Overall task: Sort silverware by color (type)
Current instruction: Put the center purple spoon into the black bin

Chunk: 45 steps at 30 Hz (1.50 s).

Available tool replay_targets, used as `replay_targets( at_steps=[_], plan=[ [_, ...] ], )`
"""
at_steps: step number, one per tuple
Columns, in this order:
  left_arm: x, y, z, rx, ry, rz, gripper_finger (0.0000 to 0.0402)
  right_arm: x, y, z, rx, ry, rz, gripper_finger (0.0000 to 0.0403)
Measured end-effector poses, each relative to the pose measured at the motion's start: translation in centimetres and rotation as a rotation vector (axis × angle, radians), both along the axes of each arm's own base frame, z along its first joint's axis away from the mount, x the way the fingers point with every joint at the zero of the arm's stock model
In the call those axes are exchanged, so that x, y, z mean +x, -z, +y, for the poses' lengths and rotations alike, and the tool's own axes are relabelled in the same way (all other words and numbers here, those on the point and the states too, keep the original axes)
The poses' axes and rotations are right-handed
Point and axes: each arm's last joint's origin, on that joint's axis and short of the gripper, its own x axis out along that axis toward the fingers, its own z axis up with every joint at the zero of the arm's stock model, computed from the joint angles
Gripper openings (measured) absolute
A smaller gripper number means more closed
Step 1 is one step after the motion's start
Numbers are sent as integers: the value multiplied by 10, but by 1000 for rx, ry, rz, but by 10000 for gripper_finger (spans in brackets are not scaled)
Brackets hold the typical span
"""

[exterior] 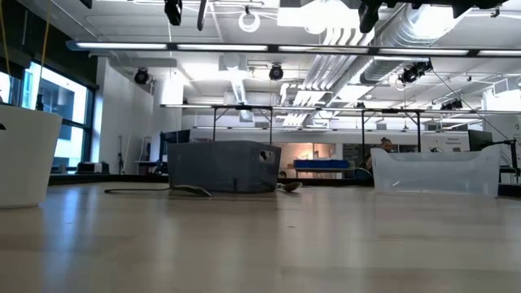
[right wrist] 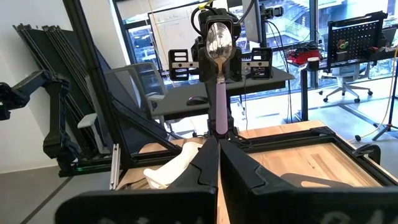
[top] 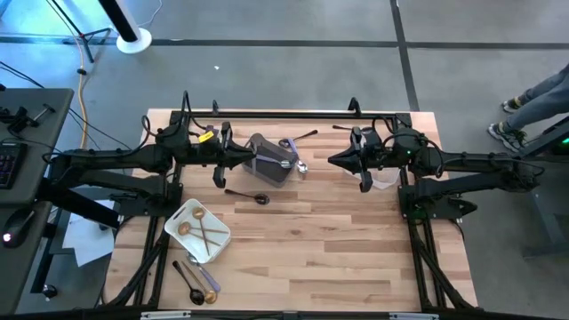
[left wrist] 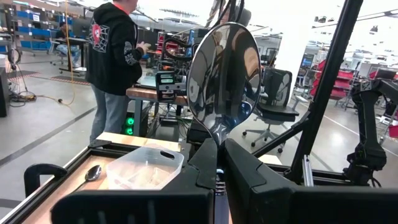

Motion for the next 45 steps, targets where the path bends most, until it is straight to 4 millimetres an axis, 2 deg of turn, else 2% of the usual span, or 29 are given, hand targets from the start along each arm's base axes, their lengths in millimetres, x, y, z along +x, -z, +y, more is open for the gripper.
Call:
replay_targets(
  at_steps=[22,26,30,34,39,41,45],
  plan=[
    [2,2,0,-2,0,12,1,0,0,0,2,0,0,0],
    [7,6,4,-34,-56,30,1,0,0,0,5,0,1,0],
    [25,8,19,-53,-126,212,1,0,0,0,5,0,1,0],
    [48,-1,40,61,-142,406,1,0,0,0,5,15,0,0],
    [78,1,68,204,-94,636,1,0,0,-1,8,27,0,0],
    [88,9,77,245,-70,732,1,0,0,-1,10,27,1,0],
    [107,38,89,265,-30,876,1,0,1,-1,11,27,8,0]
  ],
)
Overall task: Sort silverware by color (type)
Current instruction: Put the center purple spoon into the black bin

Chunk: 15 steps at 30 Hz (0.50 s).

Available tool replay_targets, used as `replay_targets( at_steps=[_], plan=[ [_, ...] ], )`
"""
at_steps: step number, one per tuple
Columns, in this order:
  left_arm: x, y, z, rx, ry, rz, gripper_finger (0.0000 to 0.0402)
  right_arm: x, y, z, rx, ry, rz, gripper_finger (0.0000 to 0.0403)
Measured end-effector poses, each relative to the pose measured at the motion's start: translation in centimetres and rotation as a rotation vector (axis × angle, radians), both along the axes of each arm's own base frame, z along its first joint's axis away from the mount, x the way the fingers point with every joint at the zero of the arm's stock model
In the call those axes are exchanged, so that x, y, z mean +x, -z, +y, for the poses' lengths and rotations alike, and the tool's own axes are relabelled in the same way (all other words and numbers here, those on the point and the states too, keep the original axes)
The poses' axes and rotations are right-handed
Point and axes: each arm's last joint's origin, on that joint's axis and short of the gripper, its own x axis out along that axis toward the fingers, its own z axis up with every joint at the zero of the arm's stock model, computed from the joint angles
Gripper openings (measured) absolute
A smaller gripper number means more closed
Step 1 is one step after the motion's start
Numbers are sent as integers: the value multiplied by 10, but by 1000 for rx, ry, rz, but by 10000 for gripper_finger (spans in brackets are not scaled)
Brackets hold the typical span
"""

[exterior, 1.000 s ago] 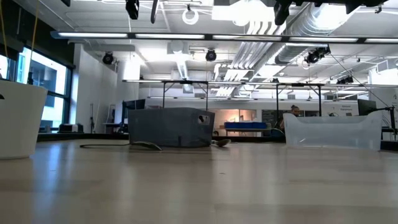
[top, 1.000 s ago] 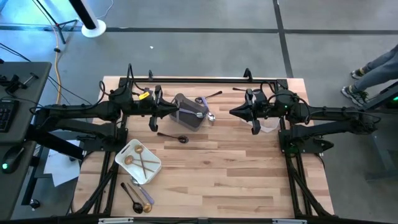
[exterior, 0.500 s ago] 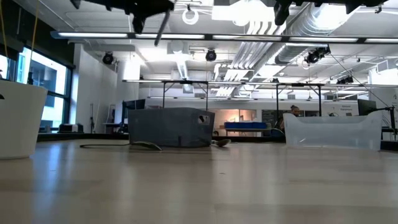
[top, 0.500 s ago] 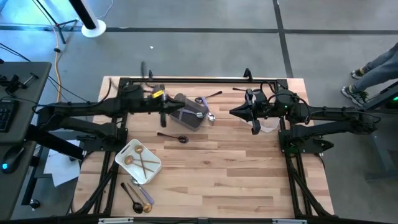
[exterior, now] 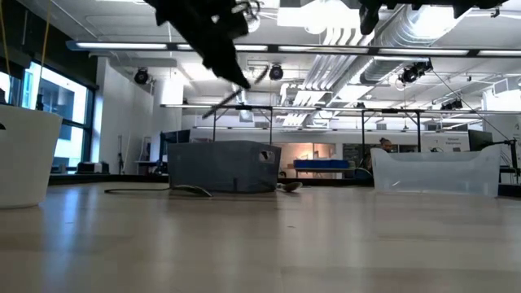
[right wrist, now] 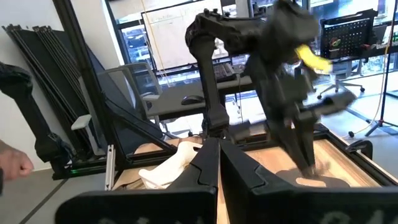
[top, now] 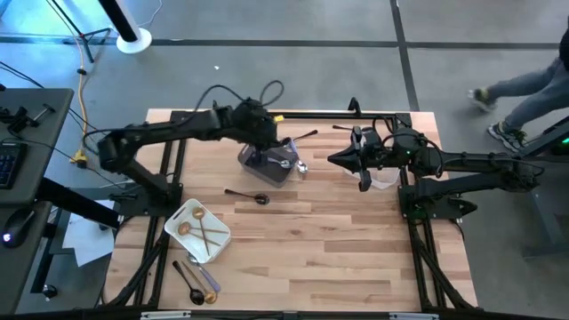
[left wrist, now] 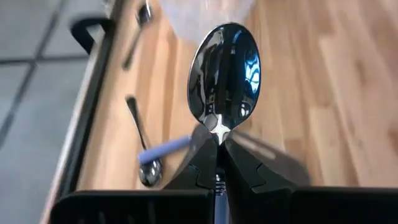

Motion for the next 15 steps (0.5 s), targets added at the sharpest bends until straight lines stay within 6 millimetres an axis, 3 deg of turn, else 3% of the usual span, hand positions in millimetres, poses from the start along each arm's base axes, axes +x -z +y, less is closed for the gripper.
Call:
replay_targets(
  at_steps=[7,15],
  plan=[
    [22,54,13,52,-9,198,1,0,2,0,3,0,19,0],
    [33,90,18,74,41,311,1,0,4,-1,28,37,46,0]
  ],
)
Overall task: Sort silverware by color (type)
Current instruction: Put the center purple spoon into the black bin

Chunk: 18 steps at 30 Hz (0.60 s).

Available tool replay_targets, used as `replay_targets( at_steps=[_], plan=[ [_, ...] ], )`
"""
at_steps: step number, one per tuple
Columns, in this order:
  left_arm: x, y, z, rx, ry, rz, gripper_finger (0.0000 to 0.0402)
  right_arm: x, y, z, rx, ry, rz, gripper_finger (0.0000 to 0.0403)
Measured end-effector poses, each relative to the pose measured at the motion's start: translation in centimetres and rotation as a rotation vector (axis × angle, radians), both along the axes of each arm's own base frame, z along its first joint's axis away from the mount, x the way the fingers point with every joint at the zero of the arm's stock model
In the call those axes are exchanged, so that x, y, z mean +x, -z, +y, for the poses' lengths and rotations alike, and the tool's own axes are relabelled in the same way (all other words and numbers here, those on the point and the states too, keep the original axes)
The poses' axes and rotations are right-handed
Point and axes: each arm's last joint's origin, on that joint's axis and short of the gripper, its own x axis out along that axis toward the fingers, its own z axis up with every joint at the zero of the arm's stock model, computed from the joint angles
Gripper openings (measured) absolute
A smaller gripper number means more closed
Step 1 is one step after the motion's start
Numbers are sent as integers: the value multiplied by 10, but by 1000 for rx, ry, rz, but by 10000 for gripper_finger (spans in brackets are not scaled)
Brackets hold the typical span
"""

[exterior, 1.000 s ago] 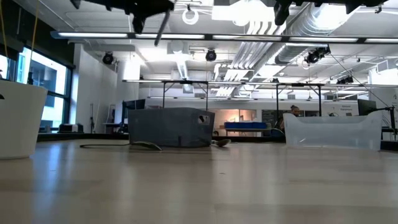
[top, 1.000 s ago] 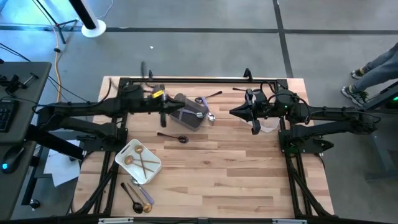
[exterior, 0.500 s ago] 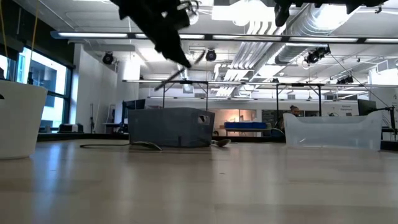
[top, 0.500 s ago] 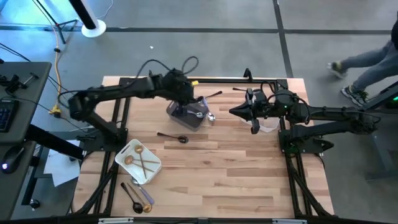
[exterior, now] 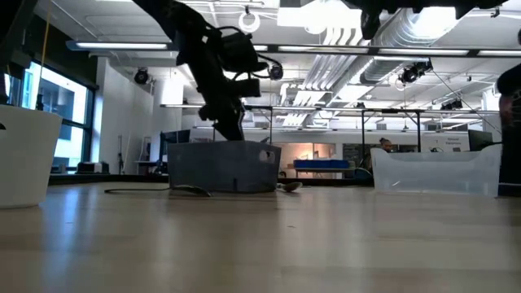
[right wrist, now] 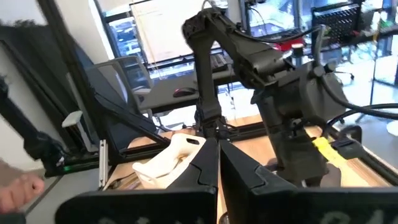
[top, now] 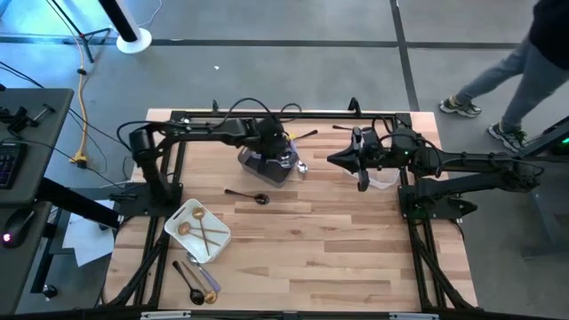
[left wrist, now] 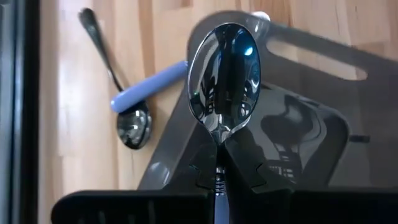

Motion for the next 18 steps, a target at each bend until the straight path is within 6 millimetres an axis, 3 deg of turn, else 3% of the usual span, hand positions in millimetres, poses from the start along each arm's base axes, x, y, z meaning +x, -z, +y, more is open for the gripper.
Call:
replay_targets(
  at_steps=[11,18],
  plan=[
    [6,38,2,-36,38,119,1,0,1,0,25,8,7,0],
    [7,45,2,-41,42,137,1,0,1,0,25,8,7,0]
  ],
)
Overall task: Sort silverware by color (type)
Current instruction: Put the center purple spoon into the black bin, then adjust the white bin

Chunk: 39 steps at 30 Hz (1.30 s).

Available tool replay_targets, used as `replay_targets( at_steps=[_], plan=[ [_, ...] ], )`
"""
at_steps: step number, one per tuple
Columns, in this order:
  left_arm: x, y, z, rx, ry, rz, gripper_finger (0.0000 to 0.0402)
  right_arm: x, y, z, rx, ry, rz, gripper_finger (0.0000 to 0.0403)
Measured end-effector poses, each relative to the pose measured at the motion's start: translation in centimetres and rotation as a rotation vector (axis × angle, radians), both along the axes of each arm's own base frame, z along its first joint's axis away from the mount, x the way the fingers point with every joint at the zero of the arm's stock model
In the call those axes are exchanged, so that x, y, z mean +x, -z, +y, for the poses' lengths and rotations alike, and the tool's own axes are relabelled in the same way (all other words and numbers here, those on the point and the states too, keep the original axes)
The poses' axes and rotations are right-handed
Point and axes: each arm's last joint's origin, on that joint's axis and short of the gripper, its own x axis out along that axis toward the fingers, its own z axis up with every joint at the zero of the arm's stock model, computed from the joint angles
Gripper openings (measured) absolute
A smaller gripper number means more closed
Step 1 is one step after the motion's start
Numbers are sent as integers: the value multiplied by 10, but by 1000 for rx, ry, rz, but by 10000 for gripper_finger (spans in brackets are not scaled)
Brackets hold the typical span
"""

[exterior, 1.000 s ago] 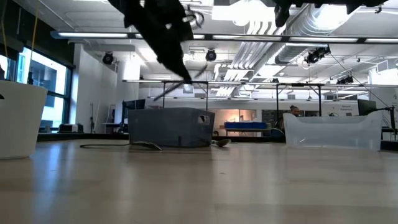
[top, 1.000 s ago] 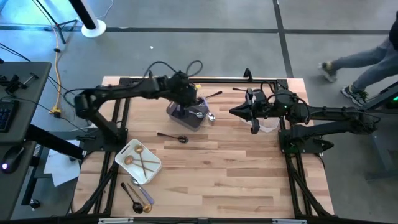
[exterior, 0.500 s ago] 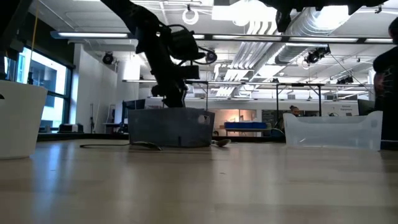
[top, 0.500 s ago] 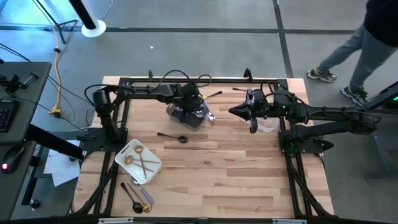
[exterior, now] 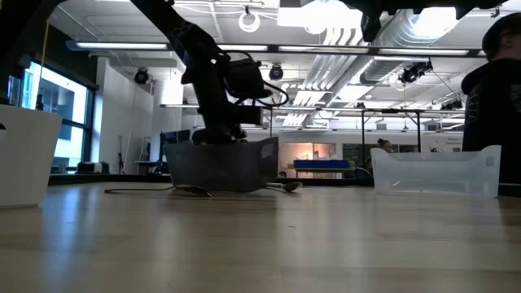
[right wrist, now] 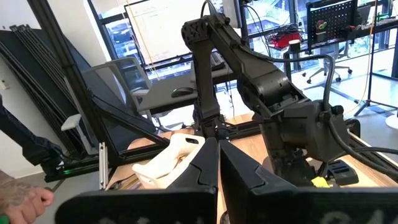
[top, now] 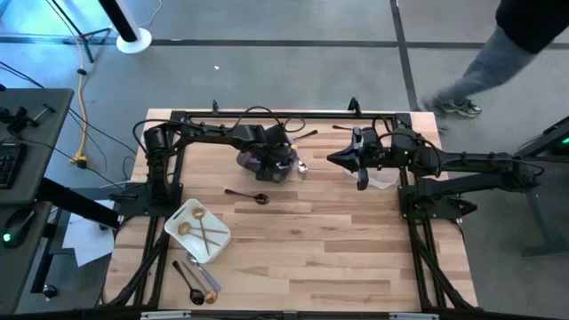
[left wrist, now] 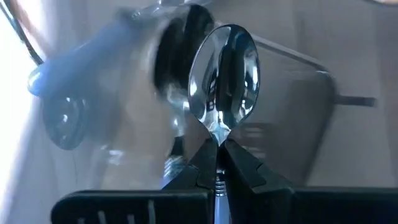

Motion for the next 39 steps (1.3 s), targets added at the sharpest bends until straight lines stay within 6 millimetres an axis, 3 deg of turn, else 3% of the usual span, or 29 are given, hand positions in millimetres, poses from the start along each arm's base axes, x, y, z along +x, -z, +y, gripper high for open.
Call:
replay_targets(
  at_steps=[30,39],
  plan=[
    [-5,-2,-2,-6,8,38,78,0,0,0,0,-1,0,0],
    [-6,-13,-3,-5,21,3,135,0,0,0,0,-1,0,0]
  ],
)
